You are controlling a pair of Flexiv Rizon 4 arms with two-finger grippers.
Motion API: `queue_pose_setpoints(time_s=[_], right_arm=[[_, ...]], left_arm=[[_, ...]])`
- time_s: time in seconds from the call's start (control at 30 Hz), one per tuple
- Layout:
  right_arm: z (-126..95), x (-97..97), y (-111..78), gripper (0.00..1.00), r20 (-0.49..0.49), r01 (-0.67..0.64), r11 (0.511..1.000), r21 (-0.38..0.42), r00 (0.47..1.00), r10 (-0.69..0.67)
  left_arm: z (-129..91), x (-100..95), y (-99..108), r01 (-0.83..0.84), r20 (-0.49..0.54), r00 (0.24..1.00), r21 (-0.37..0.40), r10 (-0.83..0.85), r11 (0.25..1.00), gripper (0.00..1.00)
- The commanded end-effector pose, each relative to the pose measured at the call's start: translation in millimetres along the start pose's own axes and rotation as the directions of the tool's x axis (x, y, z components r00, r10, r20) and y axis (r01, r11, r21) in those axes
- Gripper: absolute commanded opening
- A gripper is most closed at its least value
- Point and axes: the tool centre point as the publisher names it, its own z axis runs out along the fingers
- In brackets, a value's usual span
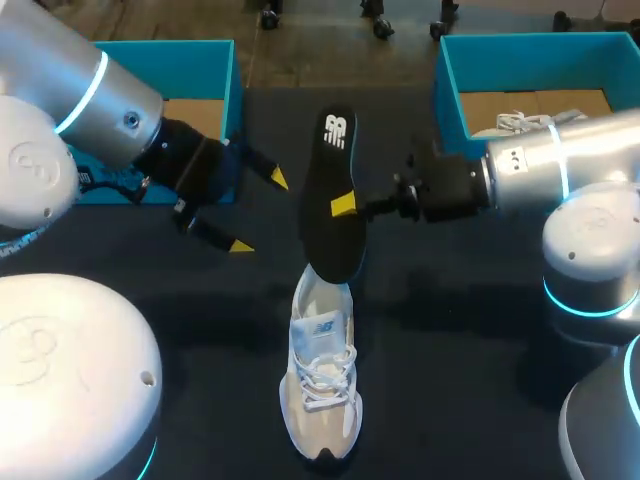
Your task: Take the shoe out of the shoebox, open the shoe tongue, remove and reinsert the insole, then place the shoe into the shoebox
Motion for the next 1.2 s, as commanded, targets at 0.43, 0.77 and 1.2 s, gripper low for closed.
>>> queue_pose_setpoints(time_s=[0.43, 0.77, 1.2], right_arm=[[7, -14.4, -8.1, 0.00, 0.001, 0.069, 0.998, 0.002, 0.998, -0.069], [14, -23.7, -8.6, 0.00, 0.001, 0.100, 0.994, -0.040, 0.995, -0.100], [16, -30.8, -0.8, 0.00, -0.008, 0.215, 0.975, -0.057, 0.976, -0.216]], left_arm=[[15, 20.6, -12, 0.135, -0.056, 0.988, -0.176, -0.147, 0.975, 1.00], [14, 32.9, -11, 0.275, -0.103, 0.939, -0.344, -0.327, 0.898, 1.00], [31, 47.0, -5, 0.310, -0.164, 0.912, -0.321, -0.375, 0.895, 1.00]])
